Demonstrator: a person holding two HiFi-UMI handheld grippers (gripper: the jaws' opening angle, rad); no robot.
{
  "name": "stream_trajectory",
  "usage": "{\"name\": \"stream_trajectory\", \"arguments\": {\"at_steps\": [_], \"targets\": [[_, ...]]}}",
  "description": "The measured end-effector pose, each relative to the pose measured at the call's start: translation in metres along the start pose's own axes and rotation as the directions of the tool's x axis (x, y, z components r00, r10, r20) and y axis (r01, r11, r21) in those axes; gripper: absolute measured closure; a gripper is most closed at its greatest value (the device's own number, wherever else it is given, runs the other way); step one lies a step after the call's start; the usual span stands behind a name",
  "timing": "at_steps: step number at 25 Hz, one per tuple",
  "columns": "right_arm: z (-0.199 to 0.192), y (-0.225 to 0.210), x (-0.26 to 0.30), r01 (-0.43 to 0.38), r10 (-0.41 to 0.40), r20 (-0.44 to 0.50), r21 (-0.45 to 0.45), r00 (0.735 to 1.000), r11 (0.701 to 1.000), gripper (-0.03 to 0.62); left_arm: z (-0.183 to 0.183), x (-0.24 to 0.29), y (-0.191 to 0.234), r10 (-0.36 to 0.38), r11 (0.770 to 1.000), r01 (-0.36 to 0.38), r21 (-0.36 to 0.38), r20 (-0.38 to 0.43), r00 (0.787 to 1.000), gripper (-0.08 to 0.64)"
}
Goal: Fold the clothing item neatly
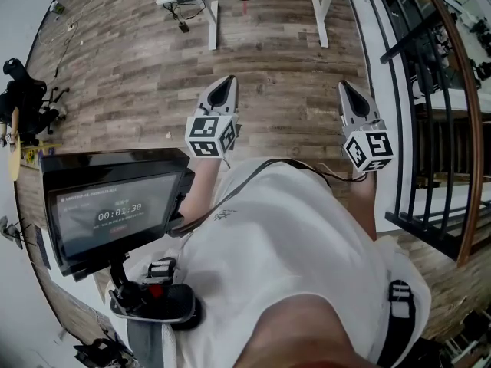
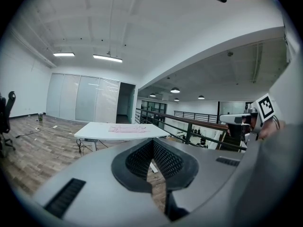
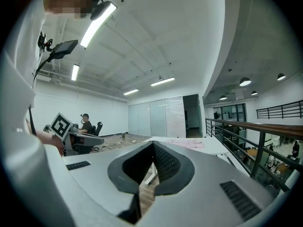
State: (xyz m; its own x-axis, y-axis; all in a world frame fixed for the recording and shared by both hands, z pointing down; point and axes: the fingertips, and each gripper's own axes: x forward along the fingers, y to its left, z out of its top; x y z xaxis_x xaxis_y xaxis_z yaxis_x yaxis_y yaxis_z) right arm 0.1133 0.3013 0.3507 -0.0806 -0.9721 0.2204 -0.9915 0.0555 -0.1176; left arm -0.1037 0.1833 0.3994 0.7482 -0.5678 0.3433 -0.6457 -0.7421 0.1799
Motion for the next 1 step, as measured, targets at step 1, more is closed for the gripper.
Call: {"name": "stream_trajectory", "arguments": {"at_steps": [1], "targets": [[-0.0002, 0.0002, 0.0005, 0.001, -0.001, 0.000, -0.001, 1.000, 1.000, 0.589, 0.0000, 0.0000, 0.0004, 0.000, 1.000, 0.000, 0.000, 0.000, 1.000, 0.557]]}}
